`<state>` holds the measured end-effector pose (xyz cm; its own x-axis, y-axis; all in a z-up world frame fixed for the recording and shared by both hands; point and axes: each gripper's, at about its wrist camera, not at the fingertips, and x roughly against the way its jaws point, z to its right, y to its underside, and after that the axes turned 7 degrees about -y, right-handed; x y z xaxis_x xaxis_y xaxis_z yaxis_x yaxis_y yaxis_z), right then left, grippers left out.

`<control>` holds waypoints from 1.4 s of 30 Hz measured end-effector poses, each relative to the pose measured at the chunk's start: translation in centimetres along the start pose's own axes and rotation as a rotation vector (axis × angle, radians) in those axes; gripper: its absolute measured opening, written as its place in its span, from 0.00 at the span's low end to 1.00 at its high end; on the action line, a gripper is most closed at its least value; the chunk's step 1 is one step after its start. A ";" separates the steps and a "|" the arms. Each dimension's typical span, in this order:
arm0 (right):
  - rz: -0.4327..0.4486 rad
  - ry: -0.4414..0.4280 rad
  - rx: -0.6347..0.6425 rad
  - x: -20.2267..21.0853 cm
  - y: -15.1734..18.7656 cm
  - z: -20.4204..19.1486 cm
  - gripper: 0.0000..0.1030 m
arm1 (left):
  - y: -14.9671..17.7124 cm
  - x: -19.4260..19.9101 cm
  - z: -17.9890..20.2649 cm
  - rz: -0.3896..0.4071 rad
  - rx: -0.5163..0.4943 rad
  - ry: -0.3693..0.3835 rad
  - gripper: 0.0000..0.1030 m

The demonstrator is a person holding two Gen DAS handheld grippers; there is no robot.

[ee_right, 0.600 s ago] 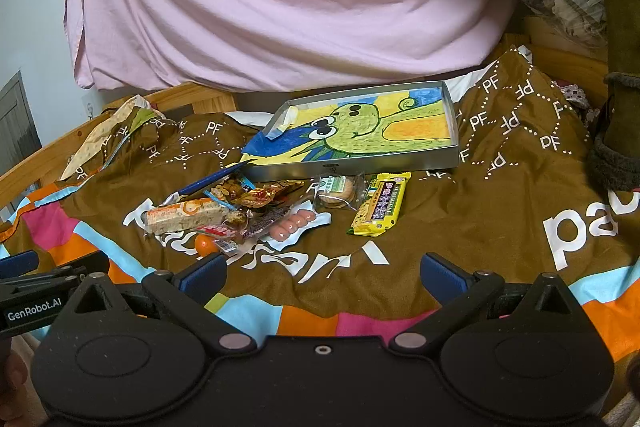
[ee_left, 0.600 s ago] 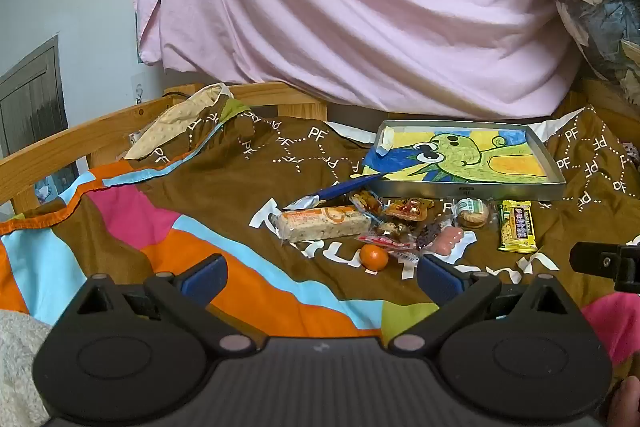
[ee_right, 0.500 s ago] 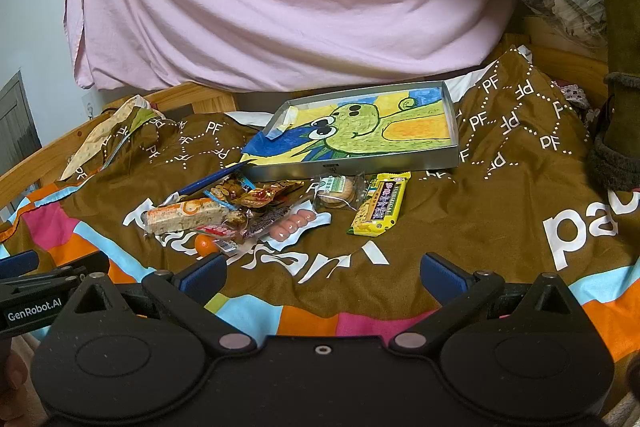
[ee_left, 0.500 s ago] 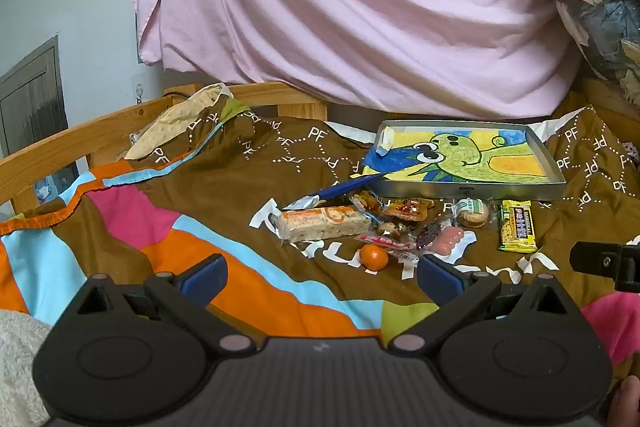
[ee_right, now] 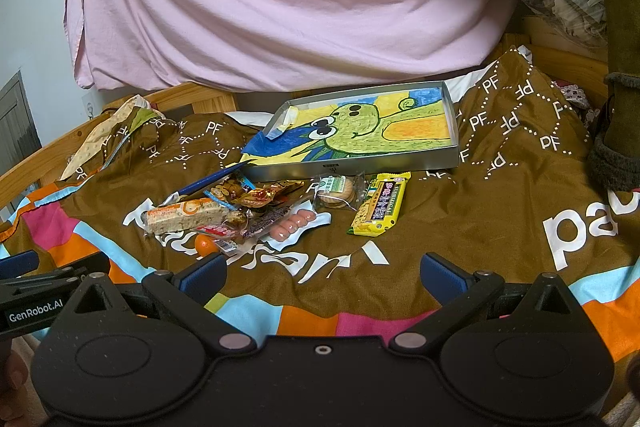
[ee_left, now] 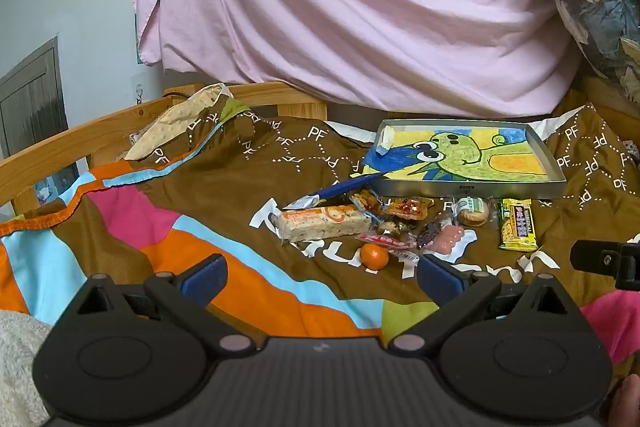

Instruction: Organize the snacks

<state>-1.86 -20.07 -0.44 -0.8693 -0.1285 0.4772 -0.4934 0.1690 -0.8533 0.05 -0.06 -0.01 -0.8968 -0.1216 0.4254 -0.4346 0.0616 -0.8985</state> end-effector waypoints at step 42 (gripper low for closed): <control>-0.008 0.059 0.025 -0.8 -0.9 -0.1 1.00 | -1.8 -1.4 1.7 -0.019 -0.099 0.002 1.00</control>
<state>-0.72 -20.01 0.00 -0.8658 -0.0723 0.4951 -0.5003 0.1440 -0.8538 2.21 -1.73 0.81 -0.8885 -0.1213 0.4426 -0.4575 0.1569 -0.8753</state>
